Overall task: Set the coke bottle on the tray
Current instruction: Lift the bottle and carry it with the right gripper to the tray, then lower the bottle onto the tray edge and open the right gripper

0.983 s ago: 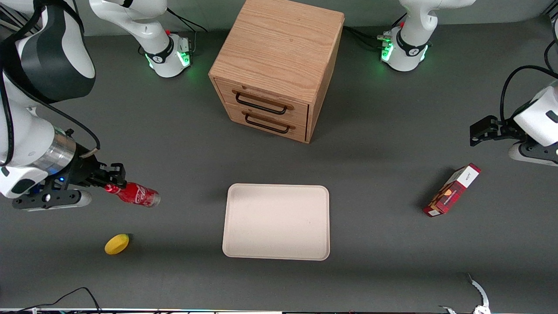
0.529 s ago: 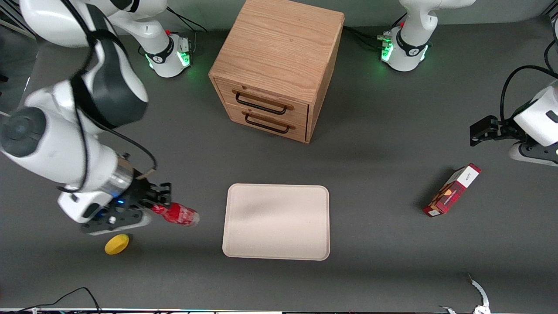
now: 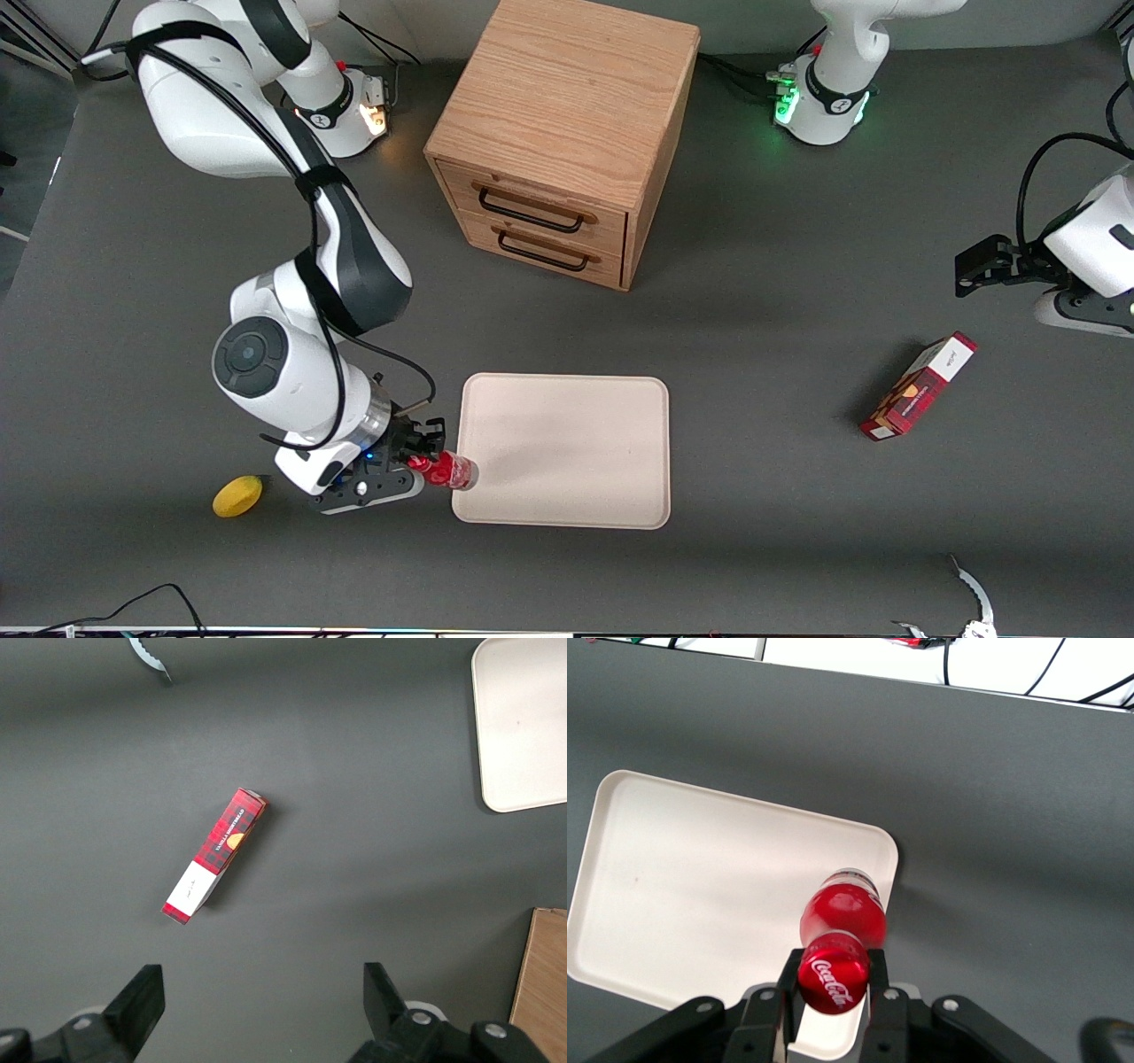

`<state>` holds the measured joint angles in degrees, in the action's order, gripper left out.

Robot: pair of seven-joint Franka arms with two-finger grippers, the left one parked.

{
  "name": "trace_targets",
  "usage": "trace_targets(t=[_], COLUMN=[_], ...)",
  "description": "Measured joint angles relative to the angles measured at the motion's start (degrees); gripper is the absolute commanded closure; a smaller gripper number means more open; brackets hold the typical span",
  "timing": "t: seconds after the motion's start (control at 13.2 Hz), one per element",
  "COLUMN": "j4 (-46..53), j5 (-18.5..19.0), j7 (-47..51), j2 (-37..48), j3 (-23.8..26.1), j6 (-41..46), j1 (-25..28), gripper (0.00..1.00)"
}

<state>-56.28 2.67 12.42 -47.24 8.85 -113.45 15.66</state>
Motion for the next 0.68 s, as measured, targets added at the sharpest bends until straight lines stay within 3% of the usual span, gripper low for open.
trace_targets(t=[0.68], j4=[0.16], j5=[0.0], j7=[1.46], j2=[-5.07], j3=[-1.78], j6=[-6.83], j1=[2.44], gripper=[1.0])
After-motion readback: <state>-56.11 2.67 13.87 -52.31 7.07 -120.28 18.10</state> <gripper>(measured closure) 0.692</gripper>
